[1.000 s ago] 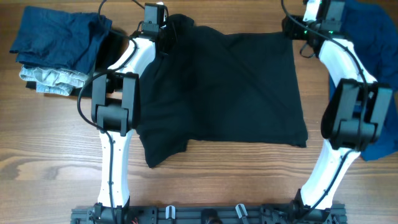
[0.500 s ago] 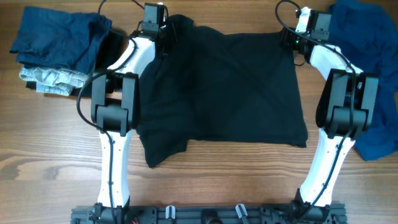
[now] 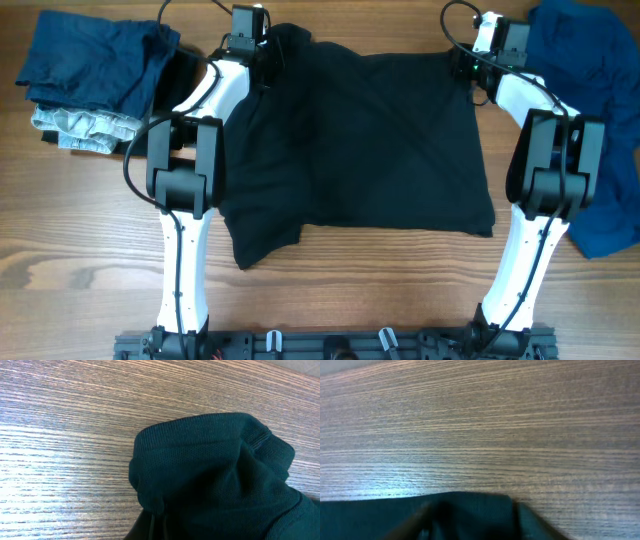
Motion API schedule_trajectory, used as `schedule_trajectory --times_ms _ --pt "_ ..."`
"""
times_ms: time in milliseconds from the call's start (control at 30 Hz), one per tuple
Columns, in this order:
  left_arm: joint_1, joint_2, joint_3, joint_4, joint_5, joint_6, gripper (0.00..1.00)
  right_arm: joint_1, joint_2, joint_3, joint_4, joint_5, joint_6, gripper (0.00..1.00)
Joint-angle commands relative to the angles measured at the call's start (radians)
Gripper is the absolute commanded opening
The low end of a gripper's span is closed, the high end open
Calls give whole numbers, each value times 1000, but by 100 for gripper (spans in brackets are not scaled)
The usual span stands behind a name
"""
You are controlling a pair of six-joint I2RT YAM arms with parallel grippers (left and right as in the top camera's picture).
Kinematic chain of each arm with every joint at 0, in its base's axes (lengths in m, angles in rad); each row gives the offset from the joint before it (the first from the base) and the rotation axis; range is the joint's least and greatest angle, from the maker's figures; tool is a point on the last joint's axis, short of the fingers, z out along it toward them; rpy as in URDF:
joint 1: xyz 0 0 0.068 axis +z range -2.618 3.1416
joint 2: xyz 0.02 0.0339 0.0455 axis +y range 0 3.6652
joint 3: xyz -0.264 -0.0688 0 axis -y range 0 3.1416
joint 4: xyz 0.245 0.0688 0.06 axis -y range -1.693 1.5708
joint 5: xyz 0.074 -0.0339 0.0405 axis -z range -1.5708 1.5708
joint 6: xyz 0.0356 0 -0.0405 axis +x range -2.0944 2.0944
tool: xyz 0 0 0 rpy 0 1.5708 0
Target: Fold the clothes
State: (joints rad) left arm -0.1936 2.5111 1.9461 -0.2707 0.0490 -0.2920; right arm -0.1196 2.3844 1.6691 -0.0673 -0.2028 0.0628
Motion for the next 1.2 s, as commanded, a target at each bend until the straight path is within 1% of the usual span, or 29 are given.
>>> schedule_trajectory --times_ms 0,67,100,167,267,467,633,700,833,867,900,1000,1067,1167 --pt "11 6 -11 -10 -22 -8 4 11 51 6 2 -21 51 16" --pt "11 6 -11 -1 -21 -4 4 11 51 6 3 -22 100 7" --pt "11 6 -11 9 -21 -4 4 11 50 6 3 -22 100 4" --pt "13 4 -11 41 -26 -2 4 11 43 6 4 -23 82 4" --pt "30 -22 -11 51 -24 -1 4 11 -7 6 -8 -34 28 4" --pt "58 -146 -11 -6 -24 0 4 10 -191 7 -44 -34 7 4" --pt "57 -230 -11 -74 -5 74 4 9 -330 7 -180 -41 -16 4" --pt "57 -259 -11 -106 -5 79 4 5 -380 7 -245 -50 -24 4" --pt "57 -313 -11 -159 0 82 4 -24 -472 7 -387 -133 -28 4" --pt "57 -327 -11 -171 18 99 4 -34 -489 7 -427 -147 -24 4" --pt "57 -342 -11 -190 39 110 4 -47 -505 7 -469 -158 -14 4" --pt "57 -380 -11 -266 39 133 4 -84 -538 7 -586 -205 -12 4" --pt "58 -412 -11 -343 35 163 4 -119 -565 7 -658 -237 -39 4" --pt "60 -440 -11 -401 35 181 4 -142 -596 7 -710 -247 -65 4"
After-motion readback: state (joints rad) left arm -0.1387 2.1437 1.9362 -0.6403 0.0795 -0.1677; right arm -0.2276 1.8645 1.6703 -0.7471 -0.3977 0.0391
